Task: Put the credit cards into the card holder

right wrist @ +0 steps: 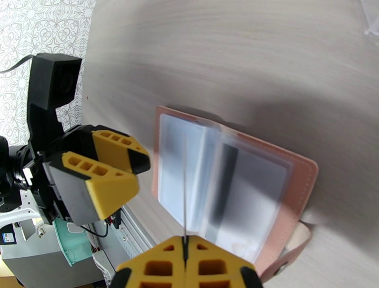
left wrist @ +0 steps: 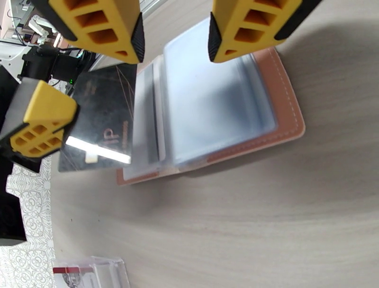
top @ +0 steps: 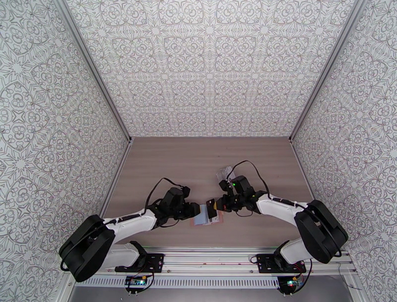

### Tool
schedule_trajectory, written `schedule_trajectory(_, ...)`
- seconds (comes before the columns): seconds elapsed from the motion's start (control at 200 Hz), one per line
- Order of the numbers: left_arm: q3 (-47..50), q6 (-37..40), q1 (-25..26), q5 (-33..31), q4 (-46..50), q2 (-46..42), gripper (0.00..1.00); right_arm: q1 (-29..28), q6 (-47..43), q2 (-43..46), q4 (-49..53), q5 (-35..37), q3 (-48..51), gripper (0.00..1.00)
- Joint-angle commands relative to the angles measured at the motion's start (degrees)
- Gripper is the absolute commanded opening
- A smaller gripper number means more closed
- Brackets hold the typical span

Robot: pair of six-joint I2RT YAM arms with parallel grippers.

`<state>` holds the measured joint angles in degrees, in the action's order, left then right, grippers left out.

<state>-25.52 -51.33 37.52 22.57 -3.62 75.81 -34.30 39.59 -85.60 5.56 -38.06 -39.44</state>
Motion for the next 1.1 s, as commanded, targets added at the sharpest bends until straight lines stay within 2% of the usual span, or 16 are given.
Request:
schedule_trajectory(0.0, -1.07, 1.38, 0.47, -1.25, 1.78, 1.59, 0.43, -0.84, 0.72, -1.03, -0.58, 1.2, -1.59, 0.0)
schedule_trajectory(1.095, 0.03, 1.59, 0.8, -2.61, 2.87, 2.76, 0.43, -3.09, 1.9, -5.62, -2.52, 2.77, -2.41, 0.0)
